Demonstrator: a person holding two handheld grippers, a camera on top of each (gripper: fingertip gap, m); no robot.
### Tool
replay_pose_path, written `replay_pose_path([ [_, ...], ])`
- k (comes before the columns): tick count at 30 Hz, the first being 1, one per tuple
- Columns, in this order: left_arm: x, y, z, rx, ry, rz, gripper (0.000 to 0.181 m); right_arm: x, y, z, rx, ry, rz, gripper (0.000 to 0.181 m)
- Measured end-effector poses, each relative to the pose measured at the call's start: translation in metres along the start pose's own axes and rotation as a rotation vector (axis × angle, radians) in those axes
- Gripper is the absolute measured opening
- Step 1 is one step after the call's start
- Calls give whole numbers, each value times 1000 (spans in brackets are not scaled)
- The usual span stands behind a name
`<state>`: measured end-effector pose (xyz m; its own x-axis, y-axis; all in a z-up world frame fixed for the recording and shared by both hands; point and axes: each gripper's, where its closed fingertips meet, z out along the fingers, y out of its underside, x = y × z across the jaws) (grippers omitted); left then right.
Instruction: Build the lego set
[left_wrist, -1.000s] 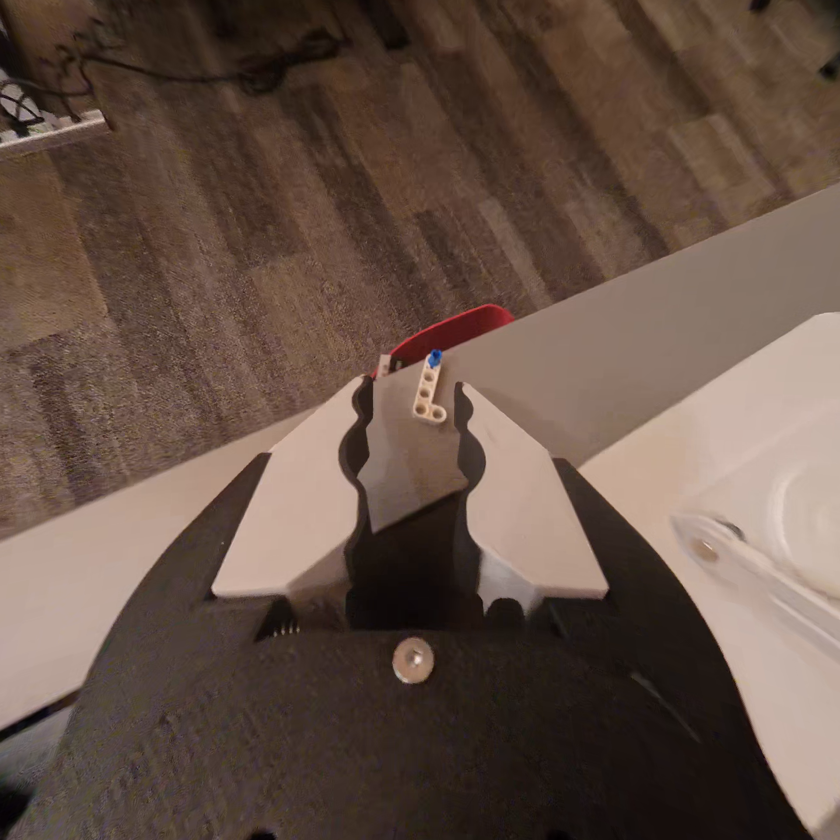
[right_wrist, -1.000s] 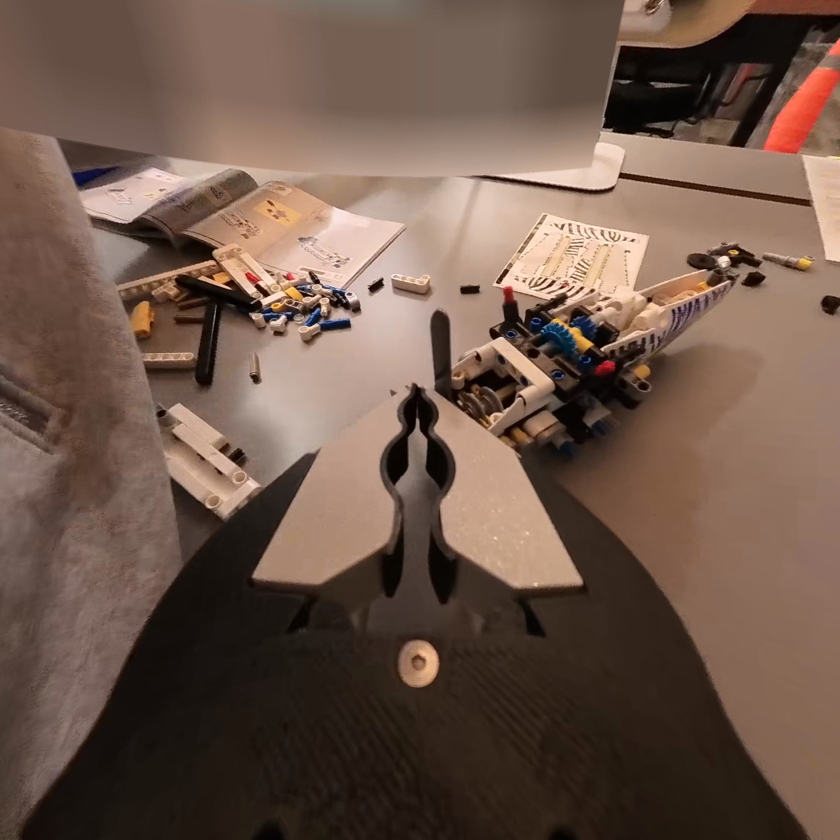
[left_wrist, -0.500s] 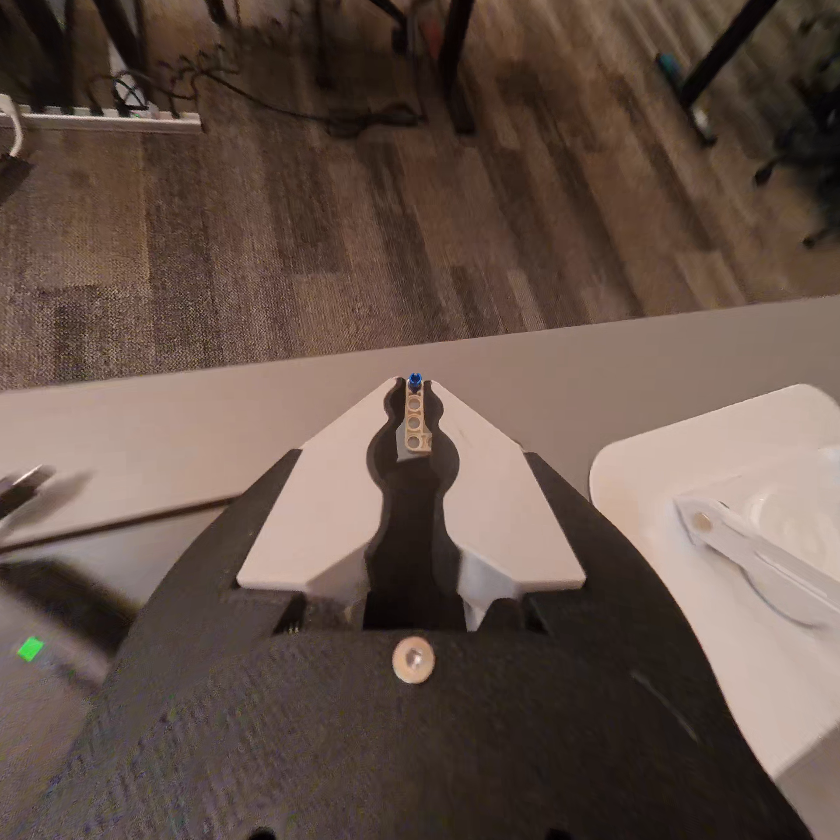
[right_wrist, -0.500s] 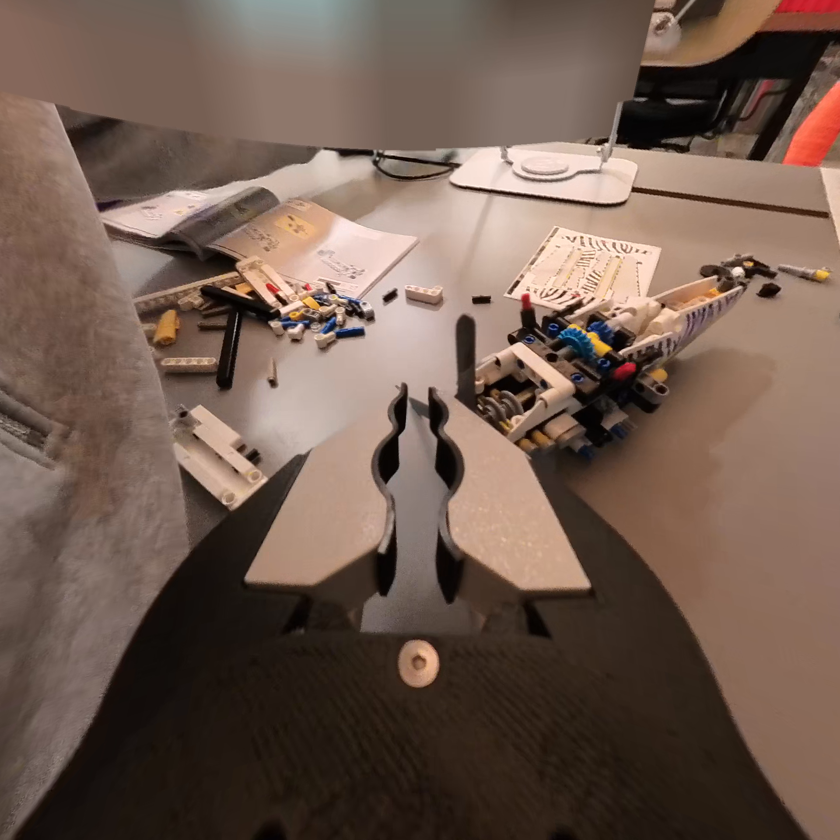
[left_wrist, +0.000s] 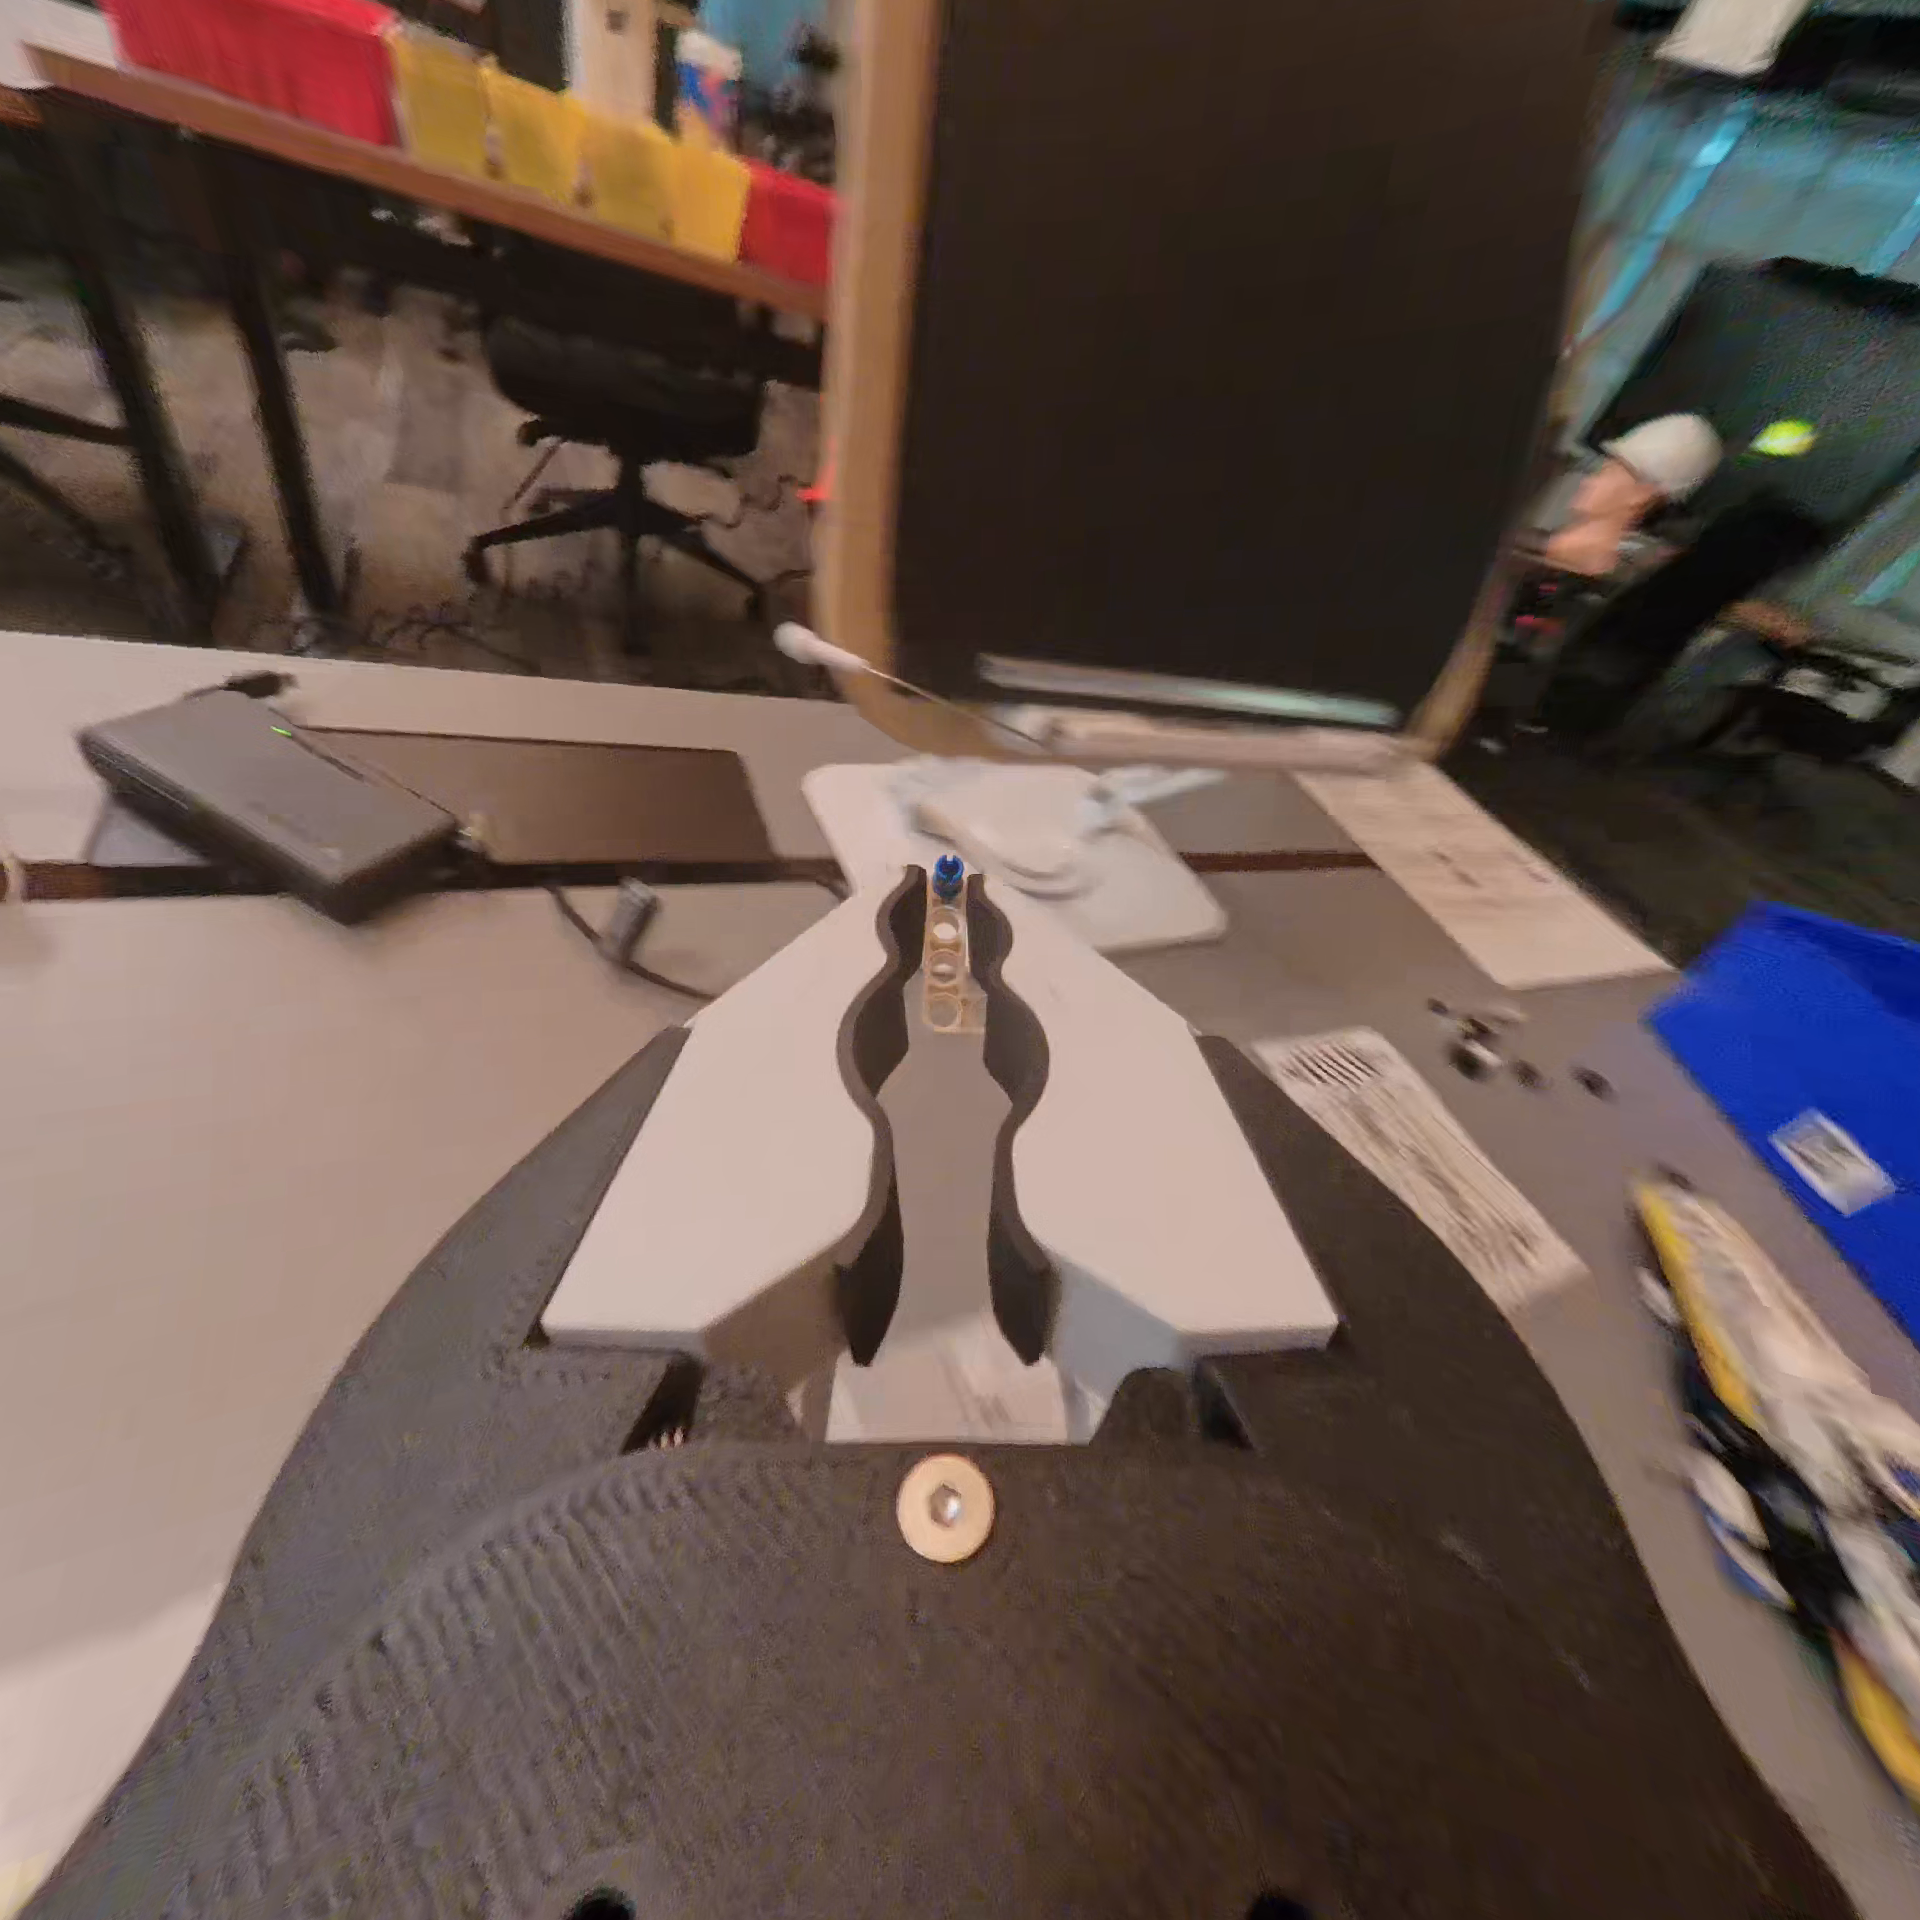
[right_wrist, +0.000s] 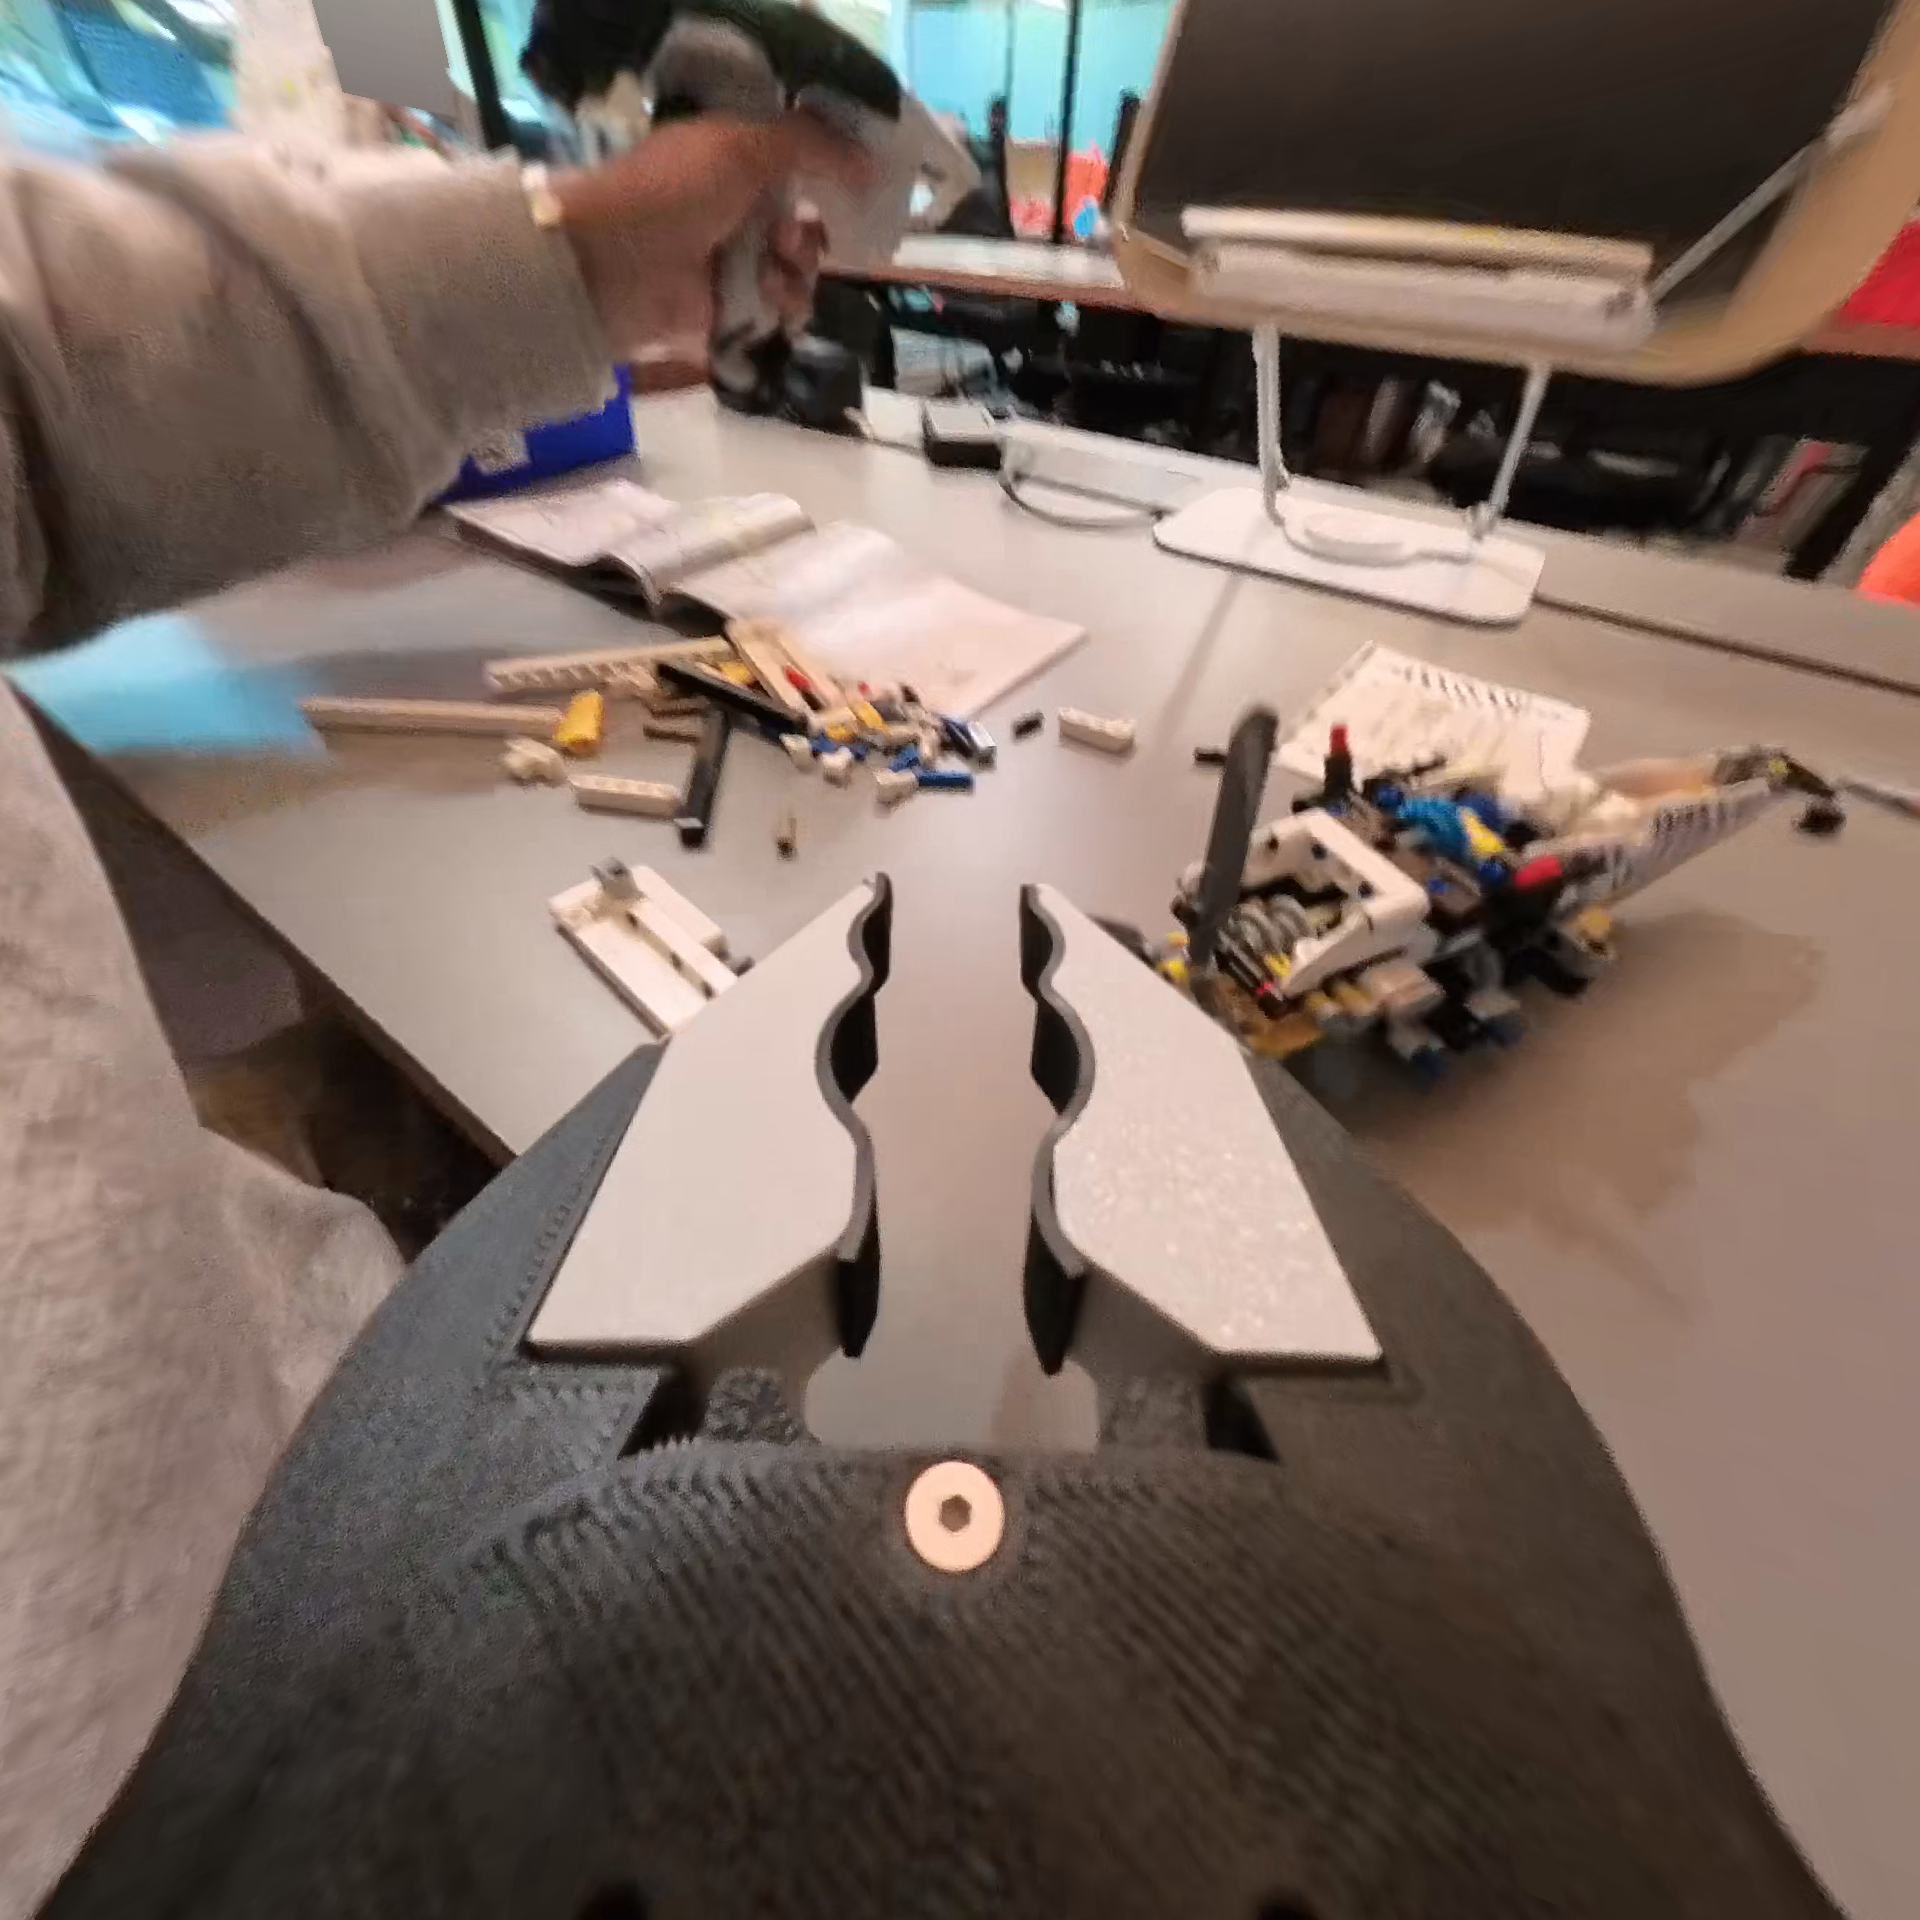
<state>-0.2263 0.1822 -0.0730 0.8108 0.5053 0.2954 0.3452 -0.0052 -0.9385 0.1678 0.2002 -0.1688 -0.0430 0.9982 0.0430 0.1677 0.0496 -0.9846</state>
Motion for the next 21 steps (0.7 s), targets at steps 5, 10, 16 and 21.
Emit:
replay_pose_path([
  [5,158,78,-131,-94,502,-116,6,-36,-32,5,95,-203,38,21],
  [10,247,123,-206,-61,824,-341,5,-85,-65,22,213,-510,393,31],
  [16,257,134,-229,-38,898,-520,6,-93,-82,21,245,-650,573,29],
  [21,258,137,-238,14,869,-444,5,-109,-87,22,212,-802,664,16],
])
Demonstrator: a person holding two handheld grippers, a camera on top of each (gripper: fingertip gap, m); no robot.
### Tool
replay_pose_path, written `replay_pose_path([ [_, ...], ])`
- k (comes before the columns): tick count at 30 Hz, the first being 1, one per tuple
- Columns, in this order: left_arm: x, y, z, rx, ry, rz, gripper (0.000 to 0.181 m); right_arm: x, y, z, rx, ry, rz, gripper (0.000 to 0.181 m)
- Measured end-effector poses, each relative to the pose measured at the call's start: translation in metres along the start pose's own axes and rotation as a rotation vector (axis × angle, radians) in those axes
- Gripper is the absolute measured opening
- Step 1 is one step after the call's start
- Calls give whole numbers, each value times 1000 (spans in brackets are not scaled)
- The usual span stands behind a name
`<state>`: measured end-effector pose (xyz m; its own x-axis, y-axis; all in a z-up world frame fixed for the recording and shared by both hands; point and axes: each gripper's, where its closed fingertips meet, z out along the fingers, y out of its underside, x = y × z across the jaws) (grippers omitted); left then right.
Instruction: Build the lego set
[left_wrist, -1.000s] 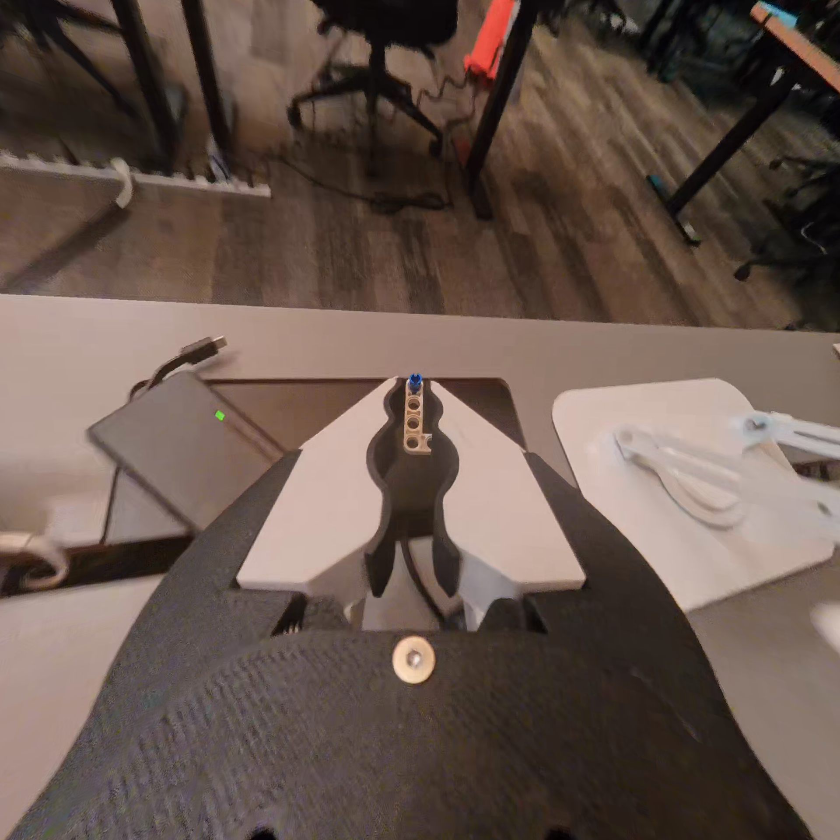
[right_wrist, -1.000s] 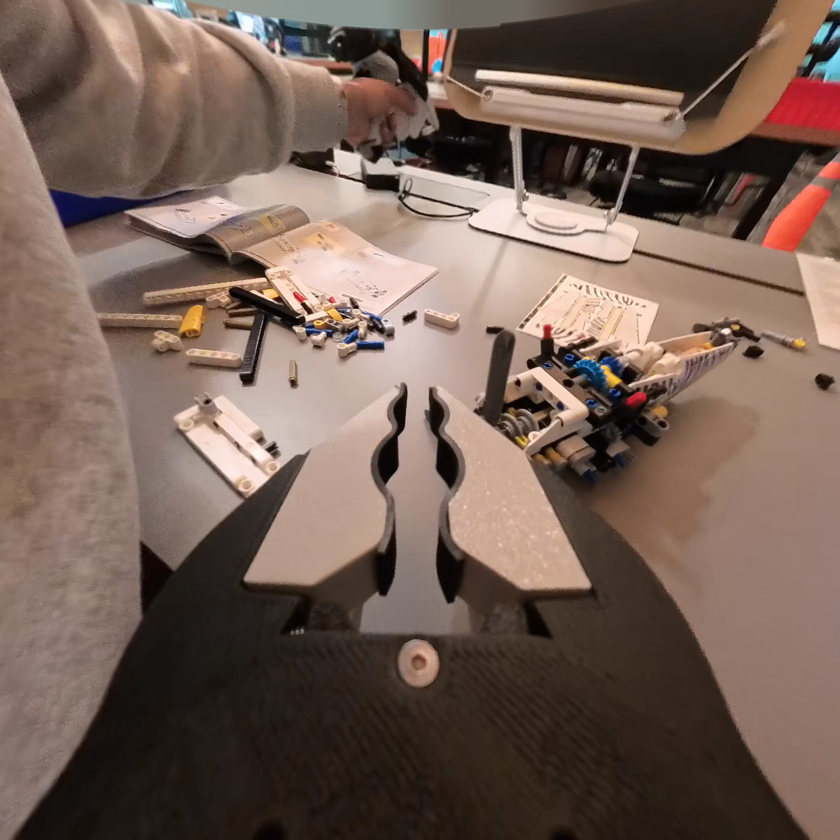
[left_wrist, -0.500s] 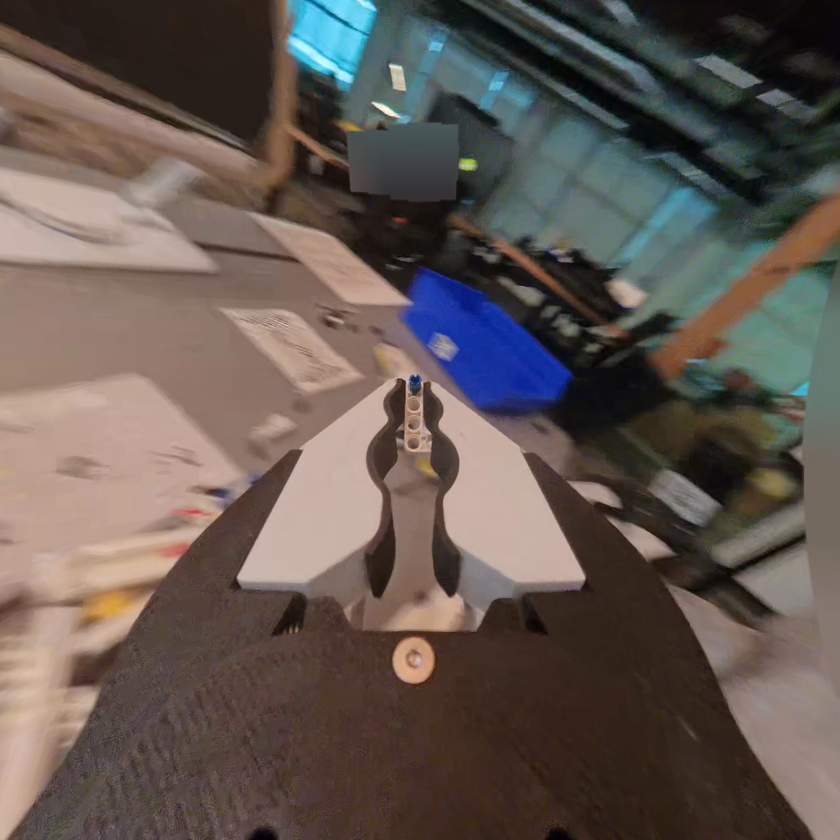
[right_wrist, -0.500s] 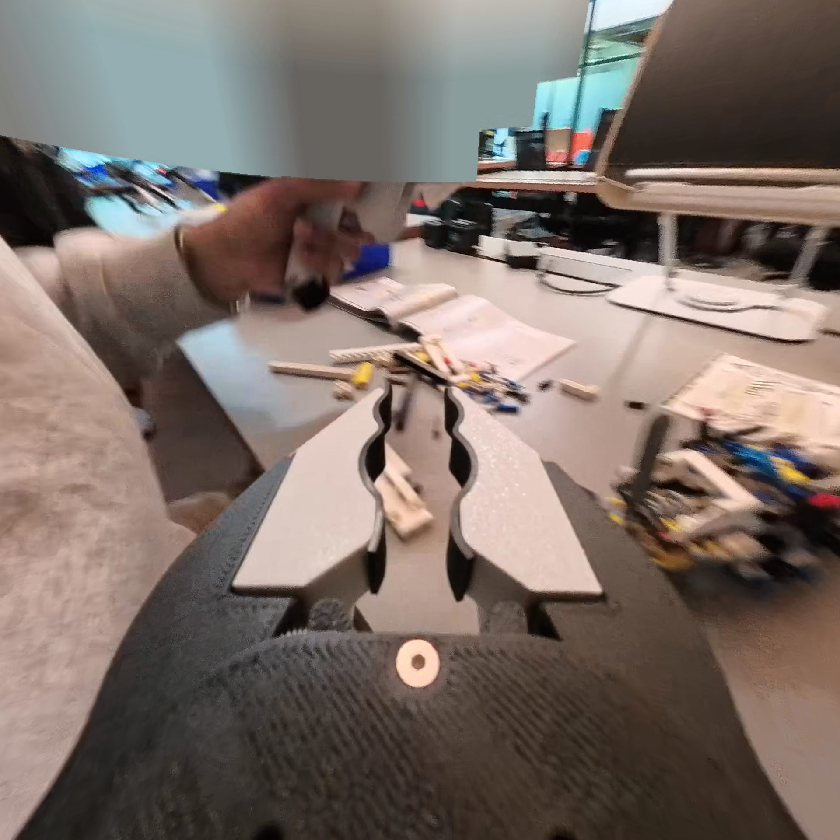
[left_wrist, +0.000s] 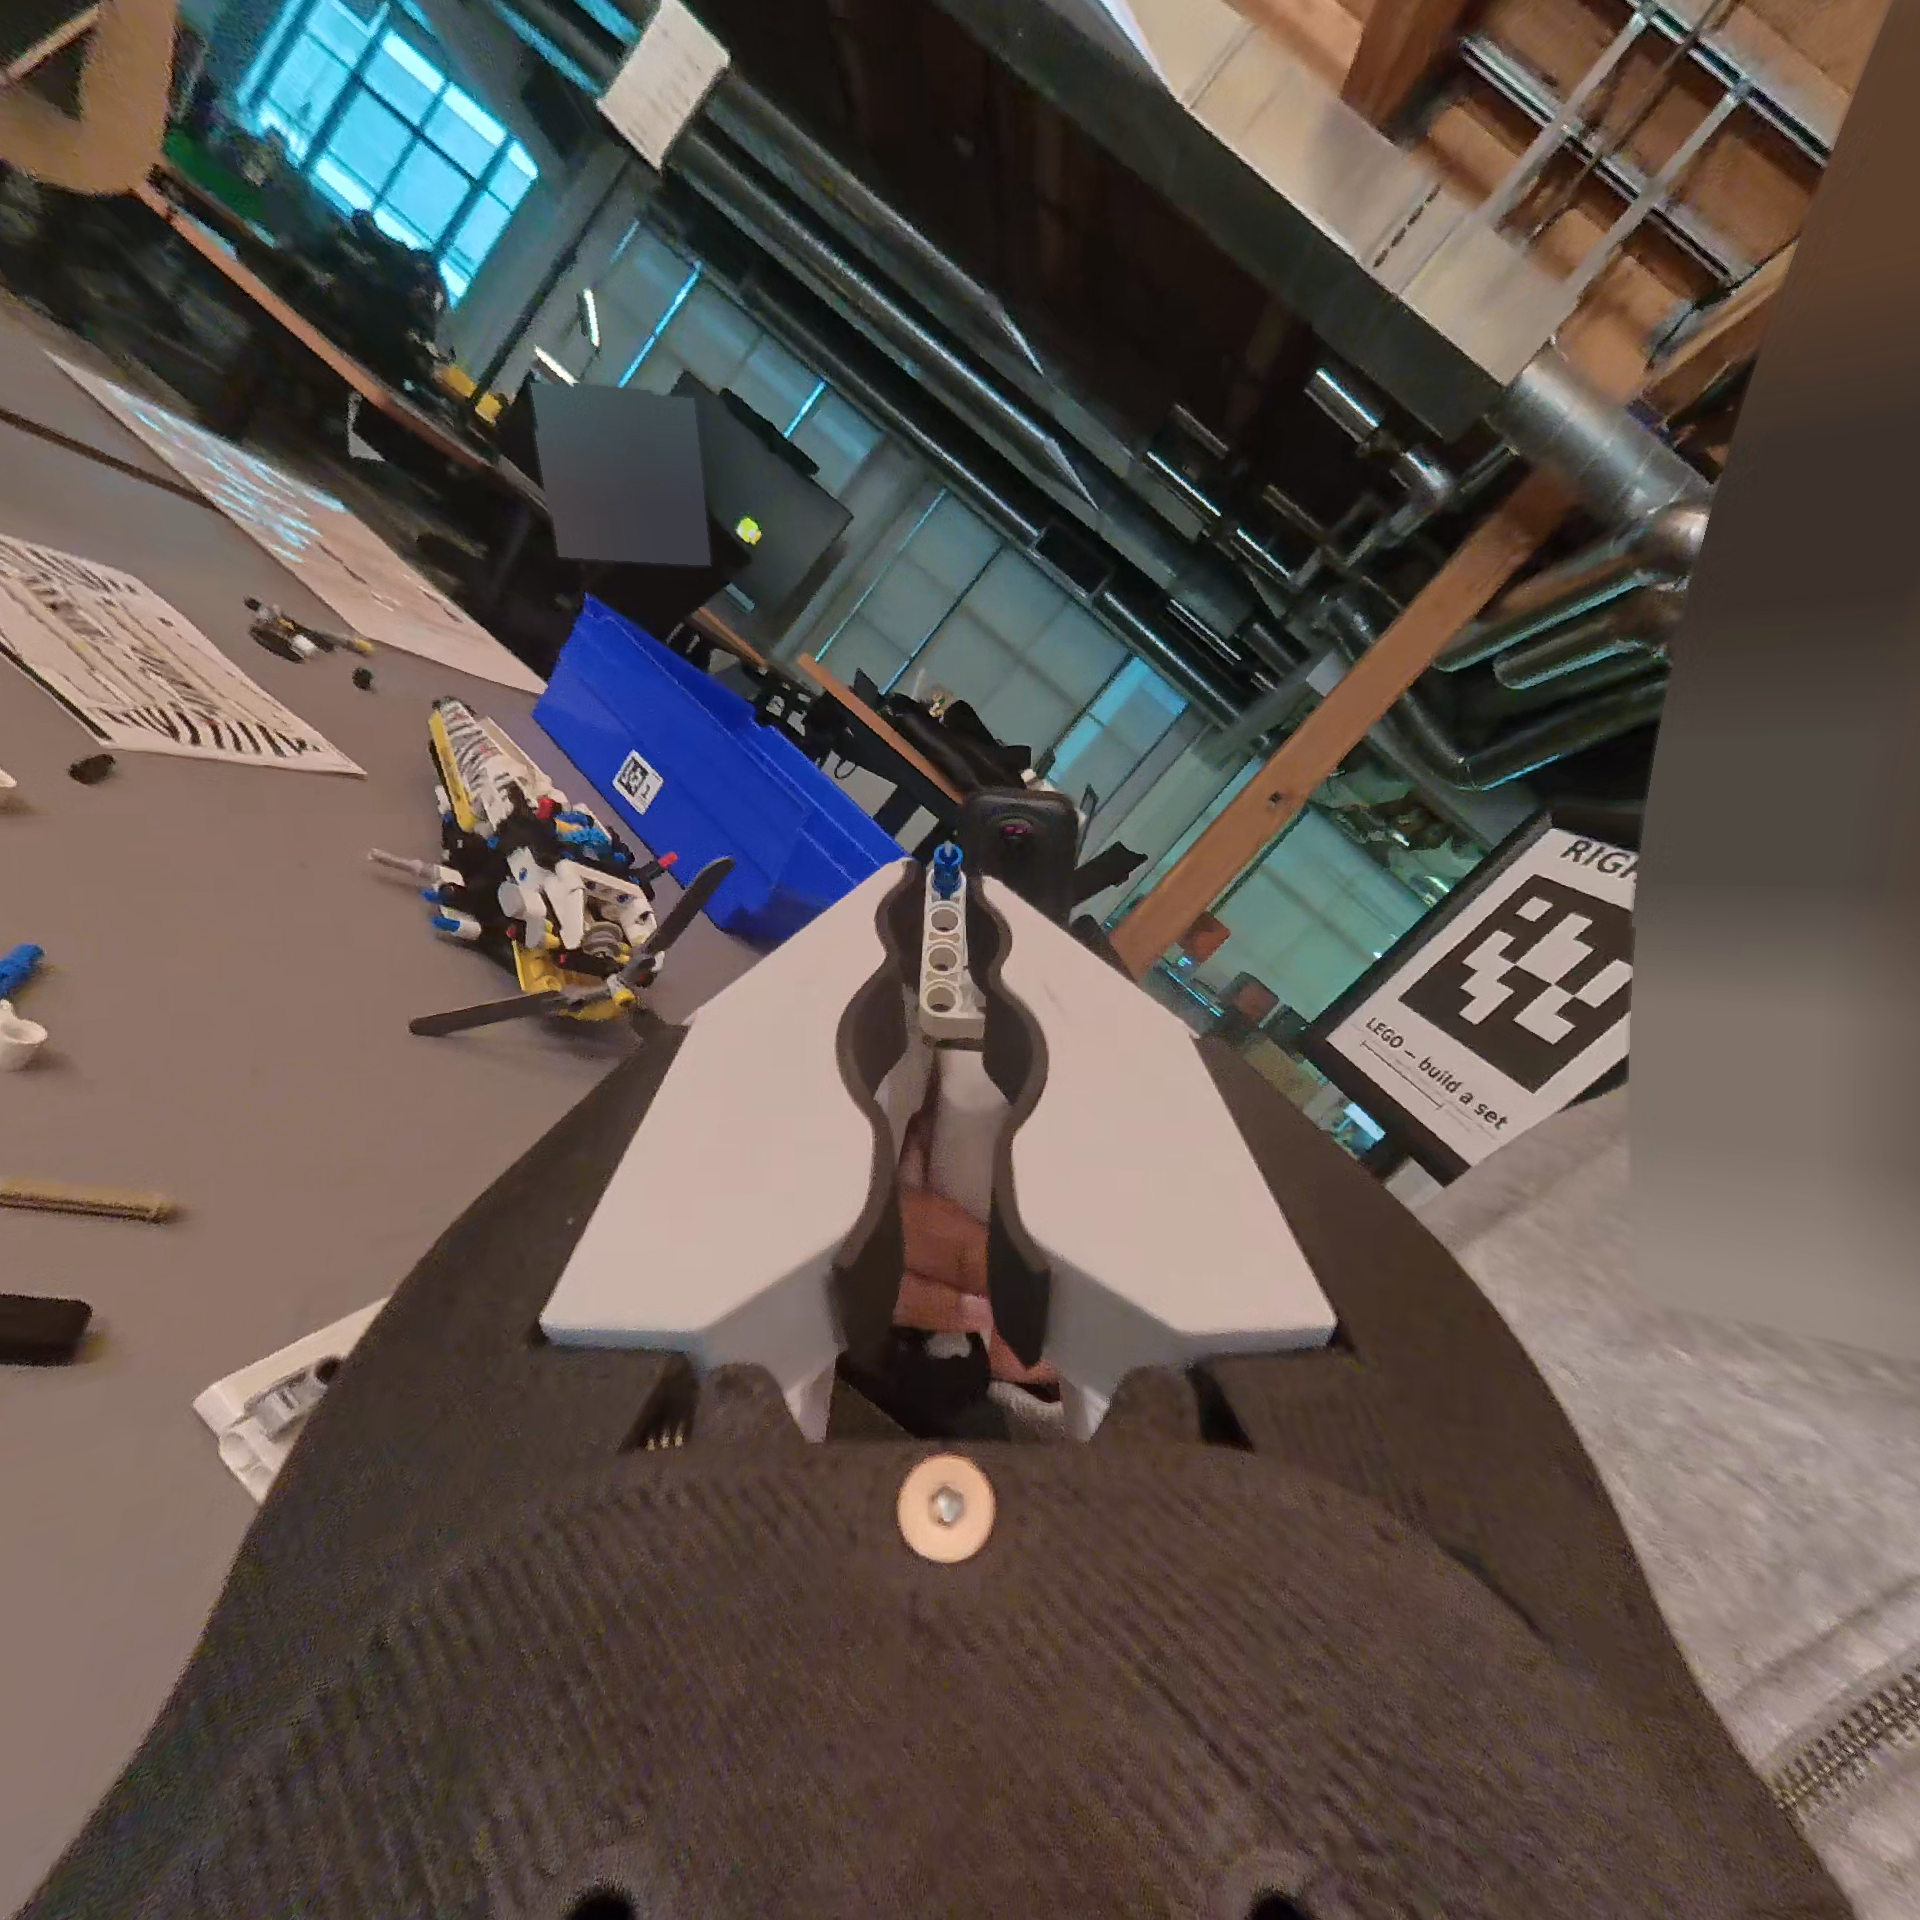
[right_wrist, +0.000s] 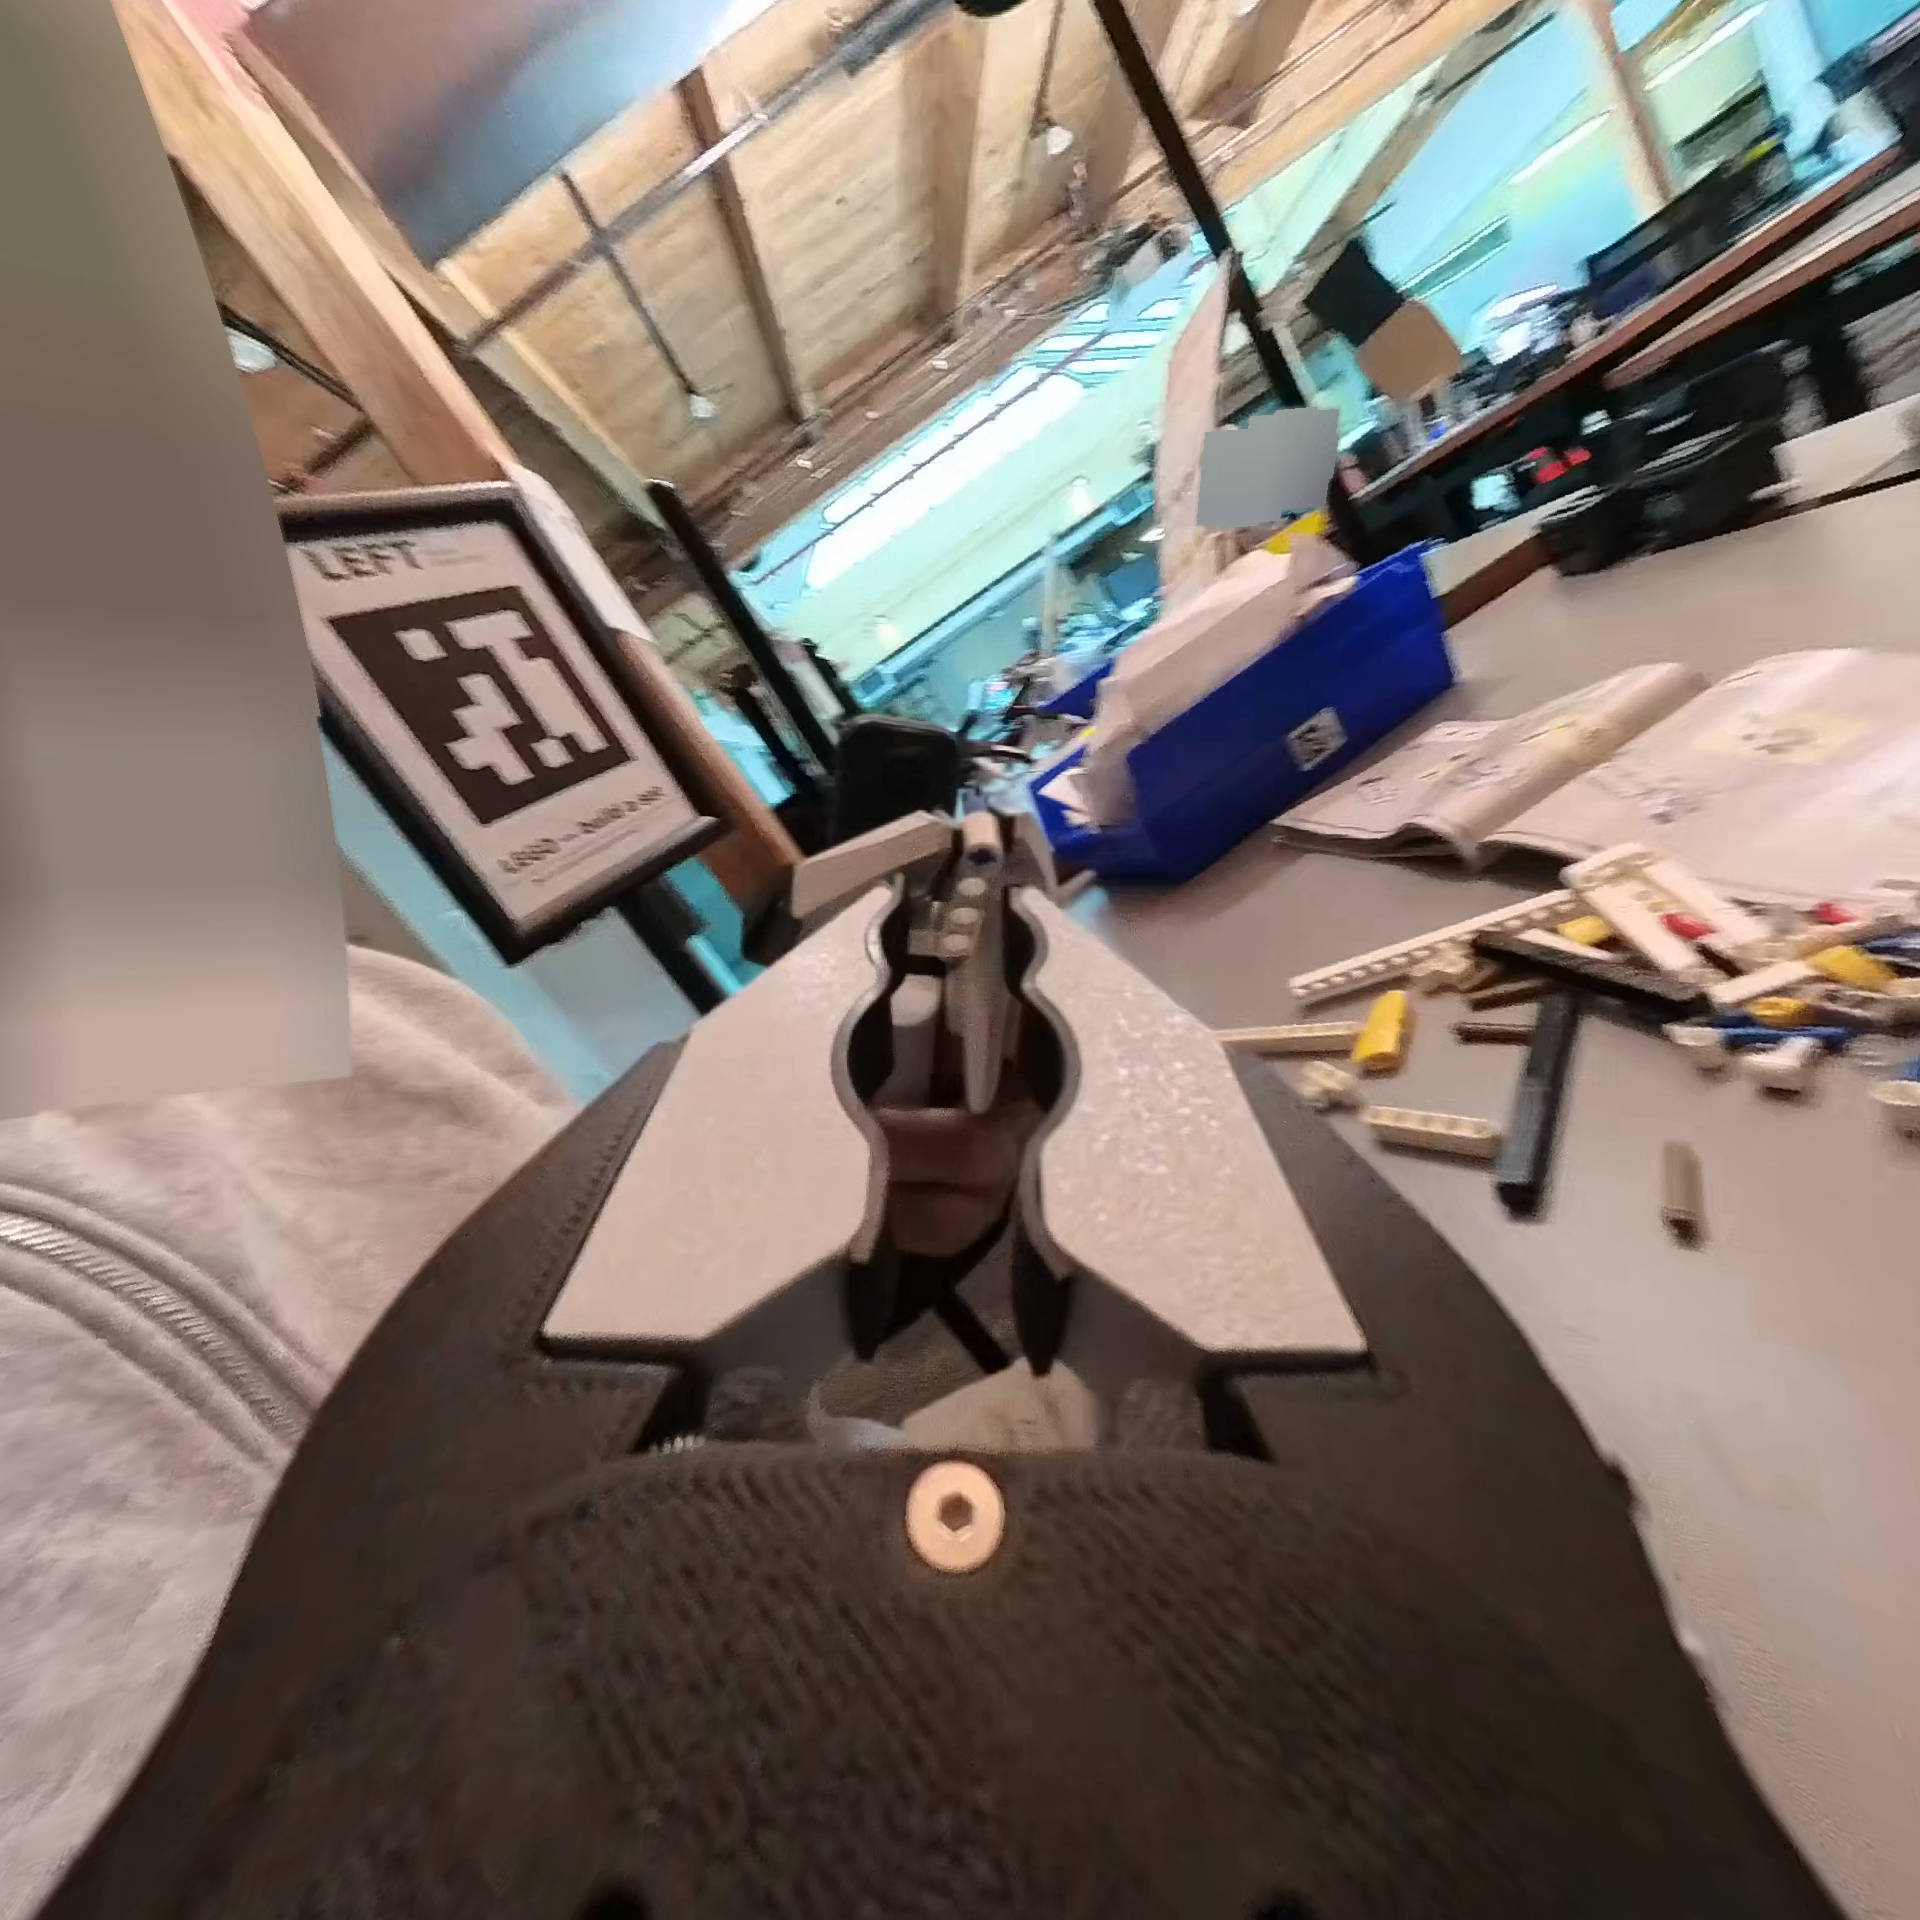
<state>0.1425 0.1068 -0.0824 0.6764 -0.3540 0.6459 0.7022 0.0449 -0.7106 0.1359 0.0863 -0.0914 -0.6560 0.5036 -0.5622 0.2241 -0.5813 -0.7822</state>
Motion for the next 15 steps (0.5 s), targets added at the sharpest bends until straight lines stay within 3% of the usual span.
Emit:
replay_pose_path([
  [4,-5,-1,-1,-12,-30,20,6,2,1,2,2,-50,96,11],
  [8,-13,-4,-4,-49,-59,60,6,12,1,-6,-26,2,96,6],
  [11,-25,-2,-5,-94,-124,106,4,23,3,-14,-87,89,30,5],
  [15,-55,-5,-18,-151,-266,187,21,47,2,-41,-189,264,-52,5],
])
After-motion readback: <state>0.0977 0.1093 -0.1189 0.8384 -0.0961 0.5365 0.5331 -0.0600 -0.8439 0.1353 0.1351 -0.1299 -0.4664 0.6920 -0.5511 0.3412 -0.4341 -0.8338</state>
